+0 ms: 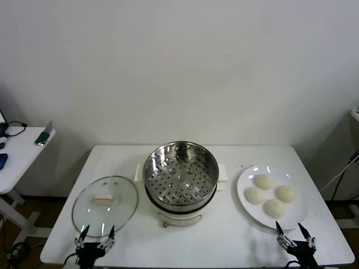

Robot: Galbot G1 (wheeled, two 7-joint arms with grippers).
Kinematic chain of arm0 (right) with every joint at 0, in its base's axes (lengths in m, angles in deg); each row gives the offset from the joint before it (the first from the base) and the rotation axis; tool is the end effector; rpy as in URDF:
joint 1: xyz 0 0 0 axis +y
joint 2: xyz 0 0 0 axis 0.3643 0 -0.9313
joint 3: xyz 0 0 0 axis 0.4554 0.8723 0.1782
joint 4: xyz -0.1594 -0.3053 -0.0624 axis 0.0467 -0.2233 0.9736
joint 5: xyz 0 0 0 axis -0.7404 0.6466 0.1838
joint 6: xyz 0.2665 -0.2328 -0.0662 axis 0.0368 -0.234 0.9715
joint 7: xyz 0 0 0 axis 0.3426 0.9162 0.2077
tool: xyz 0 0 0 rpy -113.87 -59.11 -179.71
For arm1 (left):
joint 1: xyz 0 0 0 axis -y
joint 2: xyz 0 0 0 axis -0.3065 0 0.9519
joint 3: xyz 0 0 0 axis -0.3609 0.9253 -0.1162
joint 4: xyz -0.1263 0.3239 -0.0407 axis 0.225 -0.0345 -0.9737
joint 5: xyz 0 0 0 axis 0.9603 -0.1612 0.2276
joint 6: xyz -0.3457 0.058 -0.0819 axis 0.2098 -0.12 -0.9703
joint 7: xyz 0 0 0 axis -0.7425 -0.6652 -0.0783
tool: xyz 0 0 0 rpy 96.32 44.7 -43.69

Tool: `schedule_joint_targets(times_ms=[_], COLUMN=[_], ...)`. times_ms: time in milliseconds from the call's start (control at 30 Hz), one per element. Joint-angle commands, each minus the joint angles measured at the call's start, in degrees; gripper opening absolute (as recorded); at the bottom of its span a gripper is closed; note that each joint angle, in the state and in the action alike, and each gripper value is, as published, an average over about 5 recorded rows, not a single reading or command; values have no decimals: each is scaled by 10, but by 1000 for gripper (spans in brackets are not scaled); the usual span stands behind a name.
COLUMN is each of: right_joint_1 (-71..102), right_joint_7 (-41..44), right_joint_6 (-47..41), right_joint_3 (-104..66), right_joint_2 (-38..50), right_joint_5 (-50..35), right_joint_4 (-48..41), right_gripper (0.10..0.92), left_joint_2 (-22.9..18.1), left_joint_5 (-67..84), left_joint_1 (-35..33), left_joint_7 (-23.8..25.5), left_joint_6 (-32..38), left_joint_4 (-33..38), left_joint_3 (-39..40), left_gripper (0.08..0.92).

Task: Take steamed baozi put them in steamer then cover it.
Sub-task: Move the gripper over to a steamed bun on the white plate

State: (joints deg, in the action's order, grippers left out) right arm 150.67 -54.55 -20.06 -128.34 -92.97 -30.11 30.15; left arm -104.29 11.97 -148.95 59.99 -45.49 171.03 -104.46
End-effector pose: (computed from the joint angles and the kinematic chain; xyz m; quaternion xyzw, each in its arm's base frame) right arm 0.1372 -0.1739 -0.3707 -0.0296 -0.9862 -0.0178 0.1621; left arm 0.1141 0.0824 -0.3686 0.0277 -0.9761 -0.0353 0.2126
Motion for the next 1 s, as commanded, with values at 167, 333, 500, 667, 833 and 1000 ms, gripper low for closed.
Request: schedule_joint_targets(times_ms=[167, 333, 500, 667, 833, 1000], right_joint_1=[-109, -272, -409, -559, -712, -910], right_joint_7=[-5, 28, 108, 245, 440, 629], right_joint_6=[-112, -205, -280, -272, -167, -31], right_joint_3=[-17, 27, 145, 321, 514, 725], right_joint_2=[34, 129, 260, 372, 438, 461], right_joint_5=[18, 65, 95, 151, 242, 319], right_joint_4=[2, -40, -100, -170, -242, -296], right_gripper=[823, 823, 823, 823, 823, 823], left_joint_2=[2, 5, 6, 5, 5, 6], left_joint_5=[0, 2, 2, 0, 0, -1], left_joint_1=[1, 2, 3, 5, 6, 9], left_joint_7=[1, 3, 4, 5, 7, 8], left_joint_6=[0, 2, 5, 9, 13, 15], left_joint_4=[2, 8, 12, 12, 12, 8], left_joint_3=[3, 7, 9, 10, 8, 5], left_gripper=[823, 823, 823, 823, 823, 823])
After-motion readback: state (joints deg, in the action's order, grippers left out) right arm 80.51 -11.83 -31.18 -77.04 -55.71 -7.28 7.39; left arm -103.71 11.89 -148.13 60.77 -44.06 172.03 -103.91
